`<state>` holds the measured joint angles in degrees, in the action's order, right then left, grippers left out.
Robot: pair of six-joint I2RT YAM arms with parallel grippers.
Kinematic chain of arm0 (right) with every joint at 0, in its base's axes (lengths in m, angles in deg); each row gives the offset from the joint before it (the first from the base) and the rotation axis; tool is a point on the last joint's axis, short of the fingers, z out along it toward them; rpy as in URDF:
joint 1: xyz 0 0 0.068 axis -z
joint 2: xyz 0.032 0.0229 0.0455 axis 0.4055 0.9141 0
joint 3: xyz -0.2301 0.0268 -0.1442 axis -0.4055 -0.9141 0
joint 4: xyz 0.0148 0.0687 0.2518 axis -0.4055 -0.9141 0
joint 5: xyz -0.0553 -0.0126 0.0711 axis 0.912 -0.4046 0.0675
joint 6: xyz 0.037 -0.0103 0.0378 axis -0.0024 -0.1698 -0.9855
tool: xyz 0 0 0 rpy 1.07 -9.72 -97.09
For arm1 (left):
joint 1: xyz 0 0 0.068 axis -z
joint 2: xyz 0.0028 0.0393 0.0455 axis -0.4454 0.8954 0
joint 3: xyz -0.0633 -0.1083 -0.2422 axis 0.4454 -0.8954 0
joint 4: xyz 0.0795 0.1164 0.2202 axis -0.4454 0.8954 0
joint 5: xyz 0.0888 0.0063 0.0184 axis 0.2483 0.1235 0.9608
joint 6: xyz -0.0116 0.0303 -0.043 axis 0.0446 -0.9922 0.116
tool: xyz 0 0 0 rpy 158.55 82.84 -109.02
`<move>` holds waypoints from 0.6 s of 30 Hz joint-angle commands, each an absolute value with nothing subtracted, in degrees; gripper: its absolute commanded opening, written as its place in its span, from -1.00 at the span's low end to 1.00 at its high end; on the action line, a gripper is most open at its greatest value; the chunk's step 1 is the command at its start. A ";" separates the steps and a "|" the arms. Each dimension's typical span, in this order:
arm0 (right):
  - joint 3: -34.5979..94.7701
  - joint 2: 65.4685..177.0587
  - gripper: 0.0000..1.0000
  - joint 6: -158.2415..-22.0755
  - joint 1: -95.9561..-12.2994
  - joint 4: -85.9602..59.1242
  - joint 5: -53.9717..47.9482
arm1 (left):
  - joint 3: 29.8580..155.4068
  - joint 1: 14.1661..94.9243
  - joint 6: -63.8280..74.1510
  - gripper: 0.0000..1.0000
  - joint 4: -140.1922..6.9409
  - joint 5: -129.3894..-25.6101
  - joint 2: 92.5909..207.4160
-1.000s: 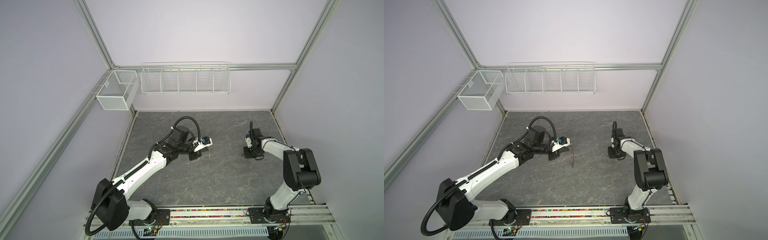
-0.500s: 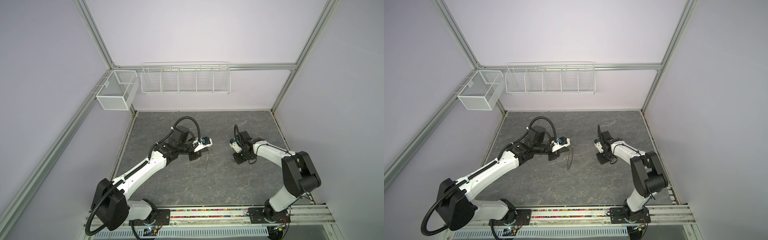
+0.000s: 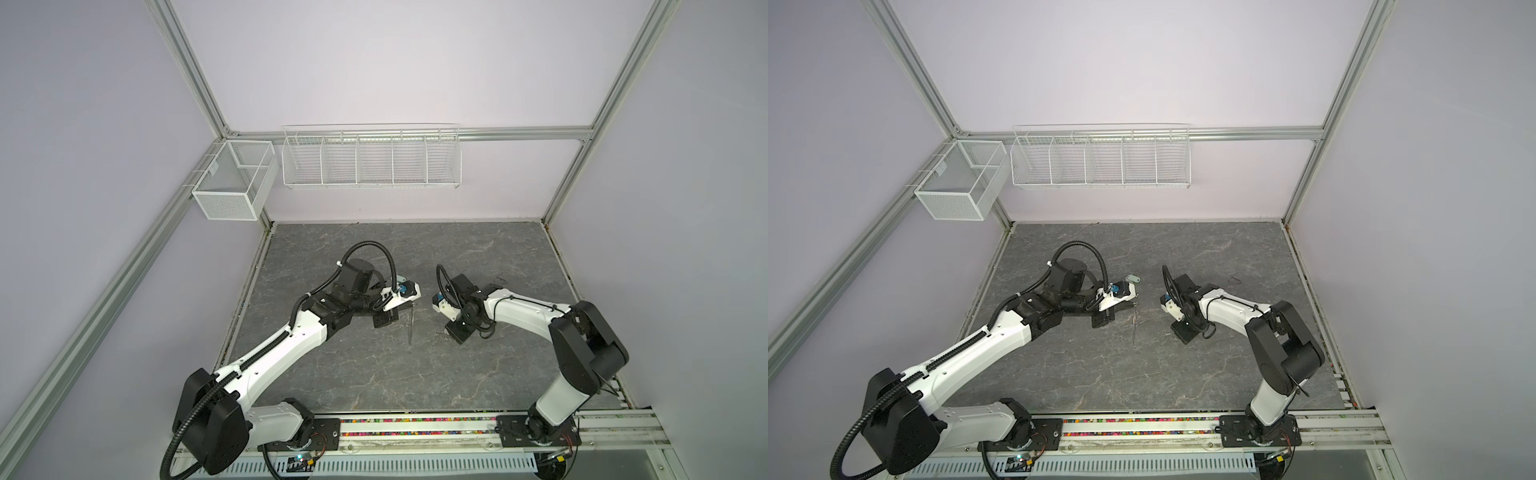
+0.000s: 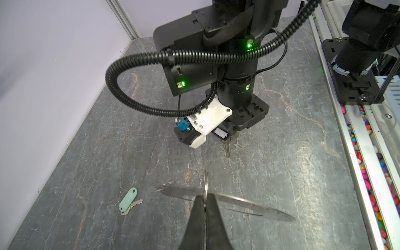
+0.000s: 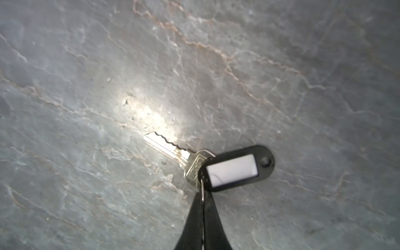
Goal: Attach keys to a key ring
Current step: Move the key to the center of the table.
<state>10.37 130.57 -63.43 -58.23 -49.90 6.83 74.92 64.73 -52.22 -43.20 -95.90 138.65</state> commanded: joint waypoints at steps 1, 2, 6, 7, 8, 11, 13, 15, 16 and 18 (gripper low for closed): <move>12.54 132.26 -0.88 -65.30 -59.64 -50.75 7.35 | 74.72 64.59 -54.29 -1.00 -42.49 -95.77 137.17; 13.02 132.77 -0.88 -65.99 -60.13 -50.76 8.05 | 74.64 64.59 -54.38 -1.00 -42.49 -95.82 137.02; 14.38 133.51 -0.88 -69.42 -62.04 -49.54 11.49 | 74.47 64.59 -54.51 -1.00 -42.47 -95.90 136.74; 14.44 133.47 -0.87 -70.17 -62.28 -49.06 11.70 | 74.43 64.55 -54.59 -1.00 -42.49 -95.93 136.72; 14.71 133.45 -0.87 -71.39 -62.58 -48.75 12.11 | 74.46 64.59 -54.55 -1.00 -42.49 -95.95 136.71; 15.37 133.90 -0.87 -75.91 -63.50 -48.19 12.65 | 74.50 64.59 -54.77 -1.00 -42.12 -96.12 136.57; 14.90 134.02 -0.87 -77.75 -64.59 -47.27 13.78 | 74.46 64.59 -54.85 -1.00 -42.14 -96.09 136.40; 13.64 133.57 -0.87 -78.94 -65.49 -45.67 15.30 | 74.46 64.57 -55.20 -1.00 -41.83 -95.86 136.36; 13.23 133.39 -0.87 -79.23 -65.75 -45.07 15.43 | 74.46 64.59 -55.34 -1.00 -41.70 -95.80 136.29; 12.09 132.75 -0.88 -79.61 -66.31 -43.37 16.10 | 74.29 64.56 -55.56 -1.00 -41.76 -95.77 136.21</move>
